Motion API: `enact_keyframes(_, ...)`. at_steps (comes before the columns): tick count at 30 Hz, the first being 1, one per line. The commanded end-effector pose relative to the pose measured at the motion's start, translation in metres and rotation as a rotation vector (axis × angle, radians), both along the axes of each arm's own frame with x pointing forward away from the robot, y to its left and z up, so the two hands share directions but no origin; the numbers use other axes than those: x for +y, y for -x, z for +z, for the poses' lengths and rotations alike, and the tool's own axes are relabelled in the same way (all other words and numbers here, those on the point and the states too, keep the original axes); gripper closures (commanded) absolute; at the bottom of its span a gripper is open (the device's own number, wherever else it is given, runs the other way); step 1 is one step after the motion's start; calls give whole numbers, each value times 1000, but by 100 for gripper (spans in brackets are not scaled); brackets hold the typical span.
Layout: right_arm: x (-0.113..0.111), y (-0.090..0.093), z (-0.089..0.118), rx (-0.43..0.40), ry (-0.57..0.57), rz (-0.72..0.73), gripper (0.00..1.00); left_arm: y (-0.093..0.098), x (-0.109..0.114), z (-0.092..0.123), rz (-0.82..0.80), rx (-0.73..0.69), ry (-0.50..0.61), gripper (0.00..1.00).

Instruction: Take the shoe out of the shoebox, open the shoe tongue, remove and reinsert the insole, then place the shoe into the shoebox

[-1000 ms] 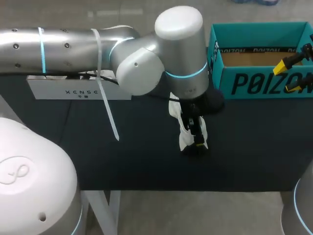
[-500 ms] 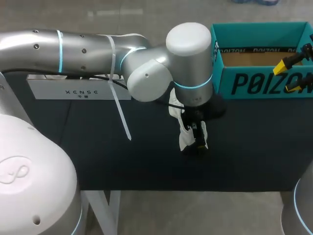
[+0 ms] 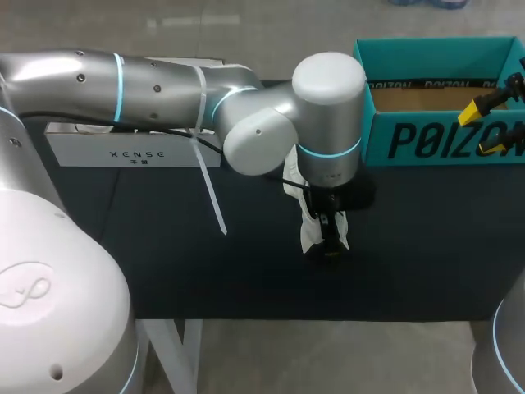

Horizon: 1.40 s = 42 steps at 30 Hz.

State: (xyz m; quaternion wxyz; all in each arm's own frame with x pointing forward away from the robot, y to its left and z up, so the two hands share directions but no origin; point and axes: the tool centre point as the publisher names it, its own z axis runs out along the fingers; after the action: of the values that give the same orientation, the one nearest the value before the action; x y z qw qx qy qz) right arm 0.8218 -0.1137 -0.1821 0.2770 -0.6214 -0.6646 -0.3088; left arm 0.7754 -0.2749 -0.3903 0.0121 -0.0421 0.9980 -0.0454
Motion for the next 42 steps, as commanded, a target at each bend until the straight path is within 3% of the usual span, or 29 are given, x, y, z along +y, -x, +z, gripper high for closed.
enact_keyframes(1,0,0,0,2,3,1,0,-3,-4,-9,-3,8,-23,17)
enact_keyframes(2,0,0,0,2,3,1,0,-3,-4,-11,-2,10,-28,39)
enact_keyframes(5,0,0,0,2,3,1,0,-3,-3,-15,7,26,-39,73)
enact_keyframes(6,0,0,0,2,3,1,0,-3,-2,-15,9,46,-38,100)
enact_keyframes(11,0,0,0,2,3,1,0,-3,6,2,20,39,-45,100)
enact_keyframes(19,0,0,0,2,3,1,0,-6,27,56,-5,3,-23,100)
enact_keyframes(29,0,0,0,2,3,1,0,-14,51,147,-234,-9,-52,100)
enact_keyframes(32,0,0,0,2,3,1,0,-22,55,169,-220,-7,-32,100)
enact_keyframes(42,0,0,0,2,3,1,0,-22,55,169,-220,-7,-32,100)
